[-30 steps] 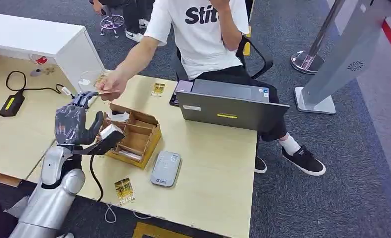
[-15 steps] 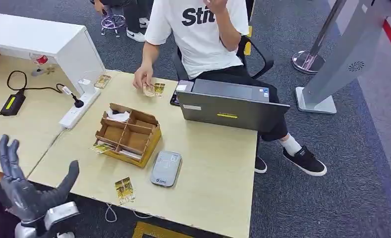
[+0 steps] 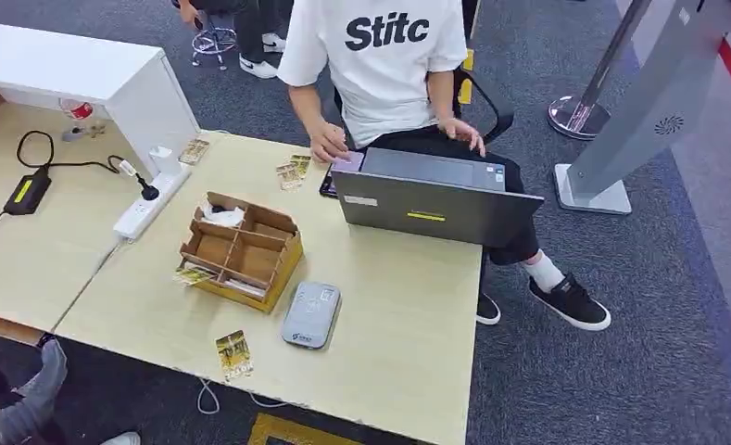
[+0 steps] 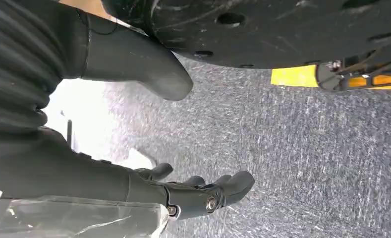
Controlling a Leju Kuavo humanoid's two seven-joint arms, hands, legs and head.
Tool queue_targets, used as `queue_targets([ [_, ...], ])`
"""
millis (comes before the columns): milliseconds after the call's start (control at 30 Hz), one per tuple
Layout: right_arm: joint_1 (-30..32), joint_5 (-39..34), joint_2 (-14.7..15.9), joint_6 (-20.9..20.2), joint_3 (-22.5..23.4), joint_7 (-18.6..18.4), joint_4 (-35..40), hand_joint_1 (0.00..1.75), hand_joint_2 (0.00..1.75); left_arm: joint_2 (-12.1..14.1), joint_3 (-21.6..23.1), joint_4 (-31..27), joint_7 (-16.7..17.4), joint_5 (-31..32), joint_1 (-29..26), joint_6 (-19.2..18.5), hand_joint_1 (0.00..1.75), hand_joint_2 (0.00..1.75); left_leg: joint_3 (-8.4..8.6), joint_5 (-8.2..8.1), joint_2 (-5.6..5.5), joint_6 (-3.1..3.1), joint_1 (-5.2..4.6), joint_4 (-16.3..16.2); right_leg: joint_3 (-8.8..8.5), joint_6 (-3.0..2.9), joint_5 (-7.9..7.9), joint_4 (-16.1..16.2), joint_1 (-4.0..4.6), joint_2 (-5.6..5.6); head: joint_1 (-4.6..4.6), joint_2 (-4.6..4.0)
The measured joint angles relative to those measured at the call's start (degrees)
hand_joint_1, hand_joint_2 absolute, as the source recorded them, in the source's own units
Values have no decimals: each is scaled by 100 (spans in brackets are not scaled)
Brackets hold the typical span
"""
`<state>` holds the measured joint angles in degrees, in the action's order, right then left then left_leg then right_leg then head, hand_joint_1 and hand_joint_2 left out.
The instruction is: Pass the card to the sensor for recognition and then transmit it.
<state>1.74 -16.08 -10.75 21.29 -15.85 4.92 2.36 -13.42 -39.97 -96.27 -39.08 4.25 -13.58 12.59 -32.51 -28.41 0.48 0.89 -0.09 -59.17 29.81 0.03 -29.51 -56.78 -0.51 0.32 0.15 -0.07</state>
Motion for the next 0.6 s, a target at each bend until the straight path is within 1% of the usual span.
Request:
queue_targets([
  [33, -20, -48, -11, -4, 0, -7, -42, 0, 175, -22, -558, 533, -6, 188, 182, -358, 0, 175, 3, -4, 14, -7, 3, 0, 5, -12, 6, 0, 8, 14, 2, 0],
  [67, -29, -73, -13, -9, 0, -20, -68, 0, 175, -13, -964, 1010, -6, 345, 326, -311, 0, 175, 7, -6, 27, -11, 3, 0, 9, -17, 8, 1, 11, 29, 4, 0],
  [100, -33, -97, -17, -20, -7, -37, -99, 0, 175, 15, -1356, 1608, 35, 386, 498, -96, 0, 175, 8, -5, 32, -11, 2, 1, 11, -18, 8, 0, 10, 34, -13, 0],
  [133, -34, -116, -24, -26, -26, -57, -125, 82, 175, 115, -1782, 2268, 180, 232, 670, 52, 75, 175, 8, -5, 29, -12, 3, 3, 8, -19, 7, -1, 11, 30, -17, 0],
  [167, -35, -116, -28, -68, -66, -72, -145, 168, 175, 199, -2188, 3080, 445, -68, 851, 63, 175, 175, 5, -5, 26, -12, 3, 3, 8, -22, 4, -3, 11, 25, -17, 0],
  [200, -39, -108, -30, -160, -131, -83, -164, 175, 175, 266, -2593, 3726, 823, -408, 983, 111, 175, 175, 9, -5, 28, -13, 3, 3, 10, -24, 3, -3, 11, 26, -24, 0],
  [233, -46, -97, -26, -225, -185, -79, -180, 175, 175, 299, -2943, 4285, 1067, -533, 1080, 299, 175, 175, 9, -7, 29, -15, 3, 2, 13, -24, 3, -2, 11, 27, -28, 0],
  [267, -51, -99, -11, -288, -229, -64, -195, 175, 175, 317, -3209, 4815, 1297, -411, 1152, 635, 175, 175, 7, -6, 24, -15, 3, 2, 14, -23, 2, 0, 11, 24, -33, 0],
  [300, -53, -123, -2, -335, -265, -46, -202, 175, 175, 326, -3326, 5225, 1534, -205, 1201, 956, 175, 175, 6, -5, 12, -13, 6, 1, 23, -20, -1, 2, 8, 12, -28, 0],
  [367, -58, -259, 2, -332, -308, -22, -204, 175, 175, 354, -3358, 6100, 2303, 512, 1273, 1684, 175, 175, -2, -4, -16, -10, 4, 0, 19, -12, -8, 5, 4, -13, -24, 0],
  [400, -56, -307, 0, -323, -310, -20, -188, 175, 175, 343, -3356, 6432, 2697, 780, 1317, 1829, 175, 175, -4, -2, -16, -6, 3, -1, 17, -11, -7, 7, 3, -15, -17, 0],
  [433, -50, -328, 0, -319, -315, -22, -173, 175, 175, 319, -3356, 6717, 3024, 971, 1364, 1886, 175, 175, -5, -2, -16, -6, 2, -2, 16, -9, -5, 8, 1, -14, -11, 0],
  [467, -42, -365, 0, -315, -321, -33, -153, 175, 175, 299, -3341, 7009, 3263, 1174, 1405, 1860, 175, 175, -5, -1, -15, -3, -1, -3, 17, -6, -2, 8, -2, -13, -11, 0],
  [500, -40, -368, 0, -315, -328, -61, -143, 175, 175, 275, -3290, 7210, 3351, 1359, 1424, 1780, 175, 175, -4, -1, -14, -2, -2, -4, 18, -2, 2, 9, -3, -11, -11, 0],
  [533, -37, -368, 0, -323, -332, -85, -134, 42, 175, 253, -3217, 7368, 3377, 1535, 1443, 1675, 63, 175, -4, -1, -14, -1, -3, -5, 18, -1, 2, 11, -3, -11, -9, 0],
  [567, -34, -363, 2, -334, -345, -105, -134, 0, 175, 238, -3126, 7514, 3384, 1665, 1463, 1511, 0, 175, -4, 0, -14, 0, -3, -6, 18, 0, 3, 11, -3, -11, -9, 0],
  [600, -35, -363, 9, -343, -365, -118, -134, 0, 175, 231, -3045, 7608, 3369, 1816, 1479, 1322, 0, 175, -4, 1, -14, 1, -3, -6, 17, 3, 6, 11, -3, -11, -9, 0],
])
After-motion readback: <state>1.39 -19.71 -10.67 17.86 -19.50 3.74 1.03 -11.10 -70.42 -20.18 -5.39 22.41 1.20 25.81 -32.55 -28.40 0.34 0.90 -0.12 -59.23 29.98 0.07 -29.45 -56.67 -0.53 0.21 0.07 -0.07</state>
